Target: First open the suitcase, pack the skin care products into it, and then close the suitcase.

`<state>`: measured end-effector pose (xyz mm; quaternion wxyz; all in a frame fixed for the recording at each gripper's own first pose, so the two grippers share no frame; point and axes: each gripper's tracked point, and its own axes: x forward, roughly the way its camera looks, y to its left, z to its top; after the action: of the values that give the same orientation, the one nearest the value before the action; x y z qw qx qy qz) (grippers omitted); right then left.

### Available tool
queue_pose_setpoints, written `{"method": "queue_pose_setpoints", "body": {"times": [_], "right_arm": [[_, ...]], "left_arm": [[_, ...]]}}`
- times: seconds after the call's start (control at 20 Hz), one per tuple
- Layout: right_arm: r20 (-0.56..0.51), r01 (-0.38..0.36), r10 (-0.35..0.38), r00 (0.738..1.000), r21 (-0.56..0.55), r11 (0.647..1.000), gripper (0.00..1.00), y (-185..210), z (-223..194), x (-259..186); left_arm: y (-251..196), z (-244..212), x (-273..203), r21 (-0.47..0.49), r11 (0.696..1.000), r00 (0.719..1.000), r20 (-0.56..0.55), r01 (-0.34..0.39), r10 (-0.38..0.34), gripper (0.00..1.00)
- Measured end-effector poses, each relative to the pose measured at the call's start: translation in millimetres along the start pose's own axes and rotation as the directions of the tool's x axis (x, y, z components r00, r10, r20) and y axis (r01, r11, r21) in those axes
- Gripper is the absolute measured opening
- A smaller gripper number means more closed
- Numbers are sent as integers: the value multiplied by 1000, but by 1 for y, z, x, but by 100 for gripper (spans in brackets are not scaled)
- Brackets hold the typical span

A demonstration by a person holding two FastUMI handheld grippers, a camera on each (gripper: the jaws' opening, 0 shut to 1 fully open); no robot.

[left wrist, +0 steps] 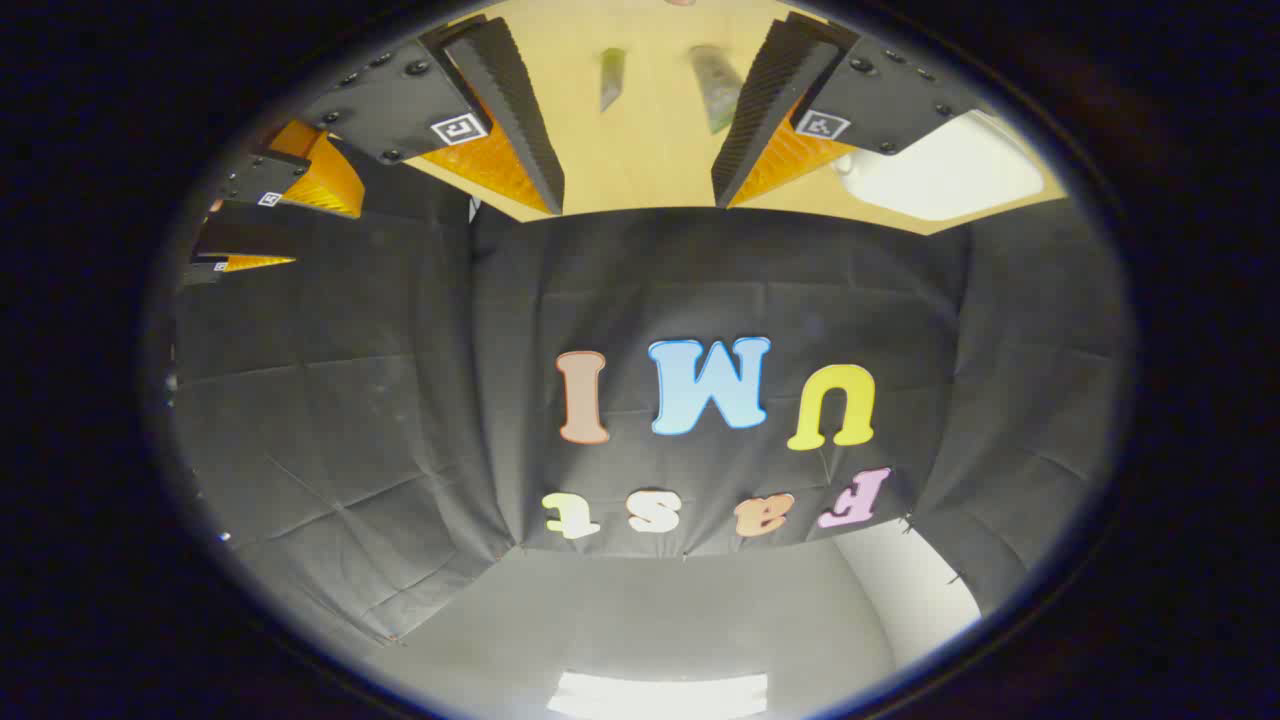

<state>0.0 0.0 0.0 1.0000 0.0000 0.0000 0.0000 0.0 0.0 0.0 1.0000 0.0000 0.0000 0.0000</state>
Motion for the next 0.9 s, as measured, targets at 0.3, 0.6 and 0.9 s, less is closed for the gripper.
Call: {"method": "queue_pose_setpoints", "body": {"times": [0.3, 0.6, 0.9], "right_arm": [[-1, -177, 177, 984, 47, 983, 94, 87, 61, 6], [38, -276, 277, 960, -41, 960, 94, 121, 92, 23], [36, -337, 338, 941, -19, 941, 94, 137, 95, 27]], "left_arm": [[87, 29, -18, 13, 998, 995, -75, -61, 61, 95], [110, 71, -10, -28, 992, 992, -37, -119, 118, 95], [132, 71, 3, -62, 988, 989, -52, -144, 141, 95]]}}
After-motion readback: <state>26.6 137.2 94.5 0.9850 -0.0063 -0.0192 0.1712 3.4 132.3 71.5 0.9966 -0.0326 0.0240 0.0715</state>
